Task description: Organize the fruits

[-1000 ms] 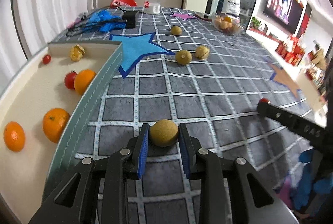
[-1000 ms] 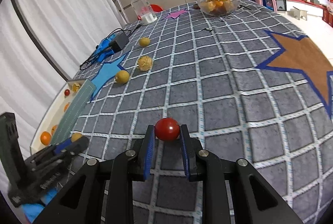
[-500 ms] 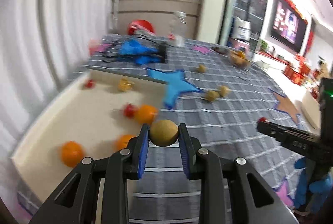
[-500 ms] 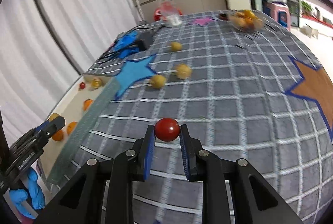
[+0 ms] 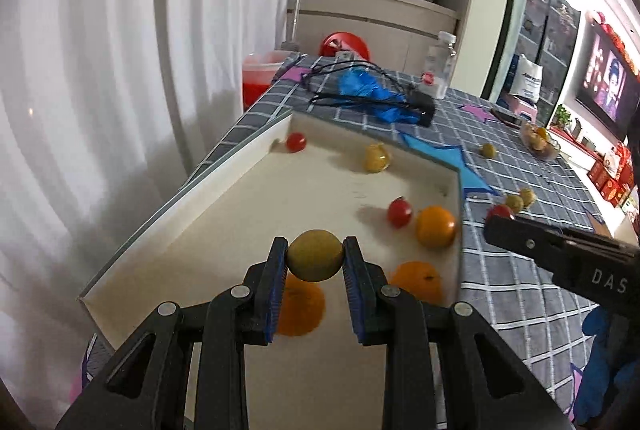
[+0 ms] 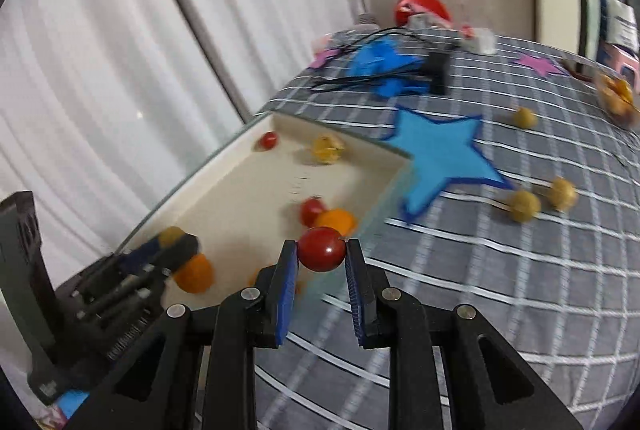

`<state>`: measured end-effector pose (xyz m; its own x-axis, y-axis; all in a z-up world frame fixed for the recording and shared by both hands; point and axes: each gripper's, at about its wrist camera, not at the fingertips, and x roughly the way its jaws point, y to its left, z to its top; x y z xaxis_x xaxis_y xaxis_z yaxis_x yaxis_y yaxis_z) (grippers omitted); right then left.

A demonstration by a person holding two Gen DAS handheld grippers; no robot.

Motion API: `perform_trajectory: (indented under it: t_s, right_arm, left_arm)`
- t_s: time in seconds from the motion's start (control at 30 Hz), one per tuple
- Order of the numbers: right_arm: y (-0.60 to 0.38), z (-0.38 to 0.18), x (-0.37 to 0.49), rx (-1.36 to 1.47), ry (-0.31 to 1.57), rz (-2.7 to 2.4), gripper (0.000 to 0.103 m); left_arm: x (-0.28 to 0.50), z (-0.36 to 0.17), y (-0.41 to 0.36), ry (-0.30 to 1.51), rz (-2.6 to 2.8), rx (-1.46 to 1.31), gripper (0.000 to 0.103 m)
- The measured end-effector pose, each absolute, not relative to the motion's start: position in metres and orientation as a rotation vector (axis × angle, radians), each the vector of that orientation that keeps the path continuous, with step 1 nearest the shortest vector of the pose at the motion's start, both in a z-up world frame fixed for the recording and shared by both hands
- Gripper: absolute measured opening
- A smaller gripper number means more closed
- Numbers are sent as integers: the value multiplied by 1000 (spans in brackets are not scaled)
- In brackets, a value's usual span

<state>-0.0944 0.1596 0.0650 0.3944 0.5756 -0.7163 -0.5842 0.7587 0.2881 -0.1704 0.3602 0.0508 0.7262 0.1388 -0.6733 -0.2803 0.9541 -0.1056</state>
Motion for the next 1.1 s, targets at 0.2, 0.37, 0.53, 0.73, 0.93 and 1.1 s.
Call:
perform_trajectory:
  t_s: [0.2, 0.37, 0.53, 0.73, 0.93, 1.1]
  right_arm:
    - [193, 55, -96, -69, 940, 786, 28]
    - [185, 57, -99, -58, 907, 778, 89]
    - [170, 69, -98, -64, 884, 753, 89]
    - [125, 67, -85, -13, 897, 661, 103]
    - [57, 49, -67, 38, 960, 498, 103]
    - [-21, 24, -55, 119, 1029, 300, 103]
  left_arm:
    - [-170, 41, 368, 746, 239, -222, 48]
    - [-173, 41, 364, 720, 236, -216, 80]
    - [-169, 47, 356, 728, 216, -218, 80]
    - [-171, 63, 329, 710, 181, -170, 81]
    - [-166, 76, 292, 713, 102, -117, 81]
    - [-153, 78, 259, 752, 30, -97, 82]
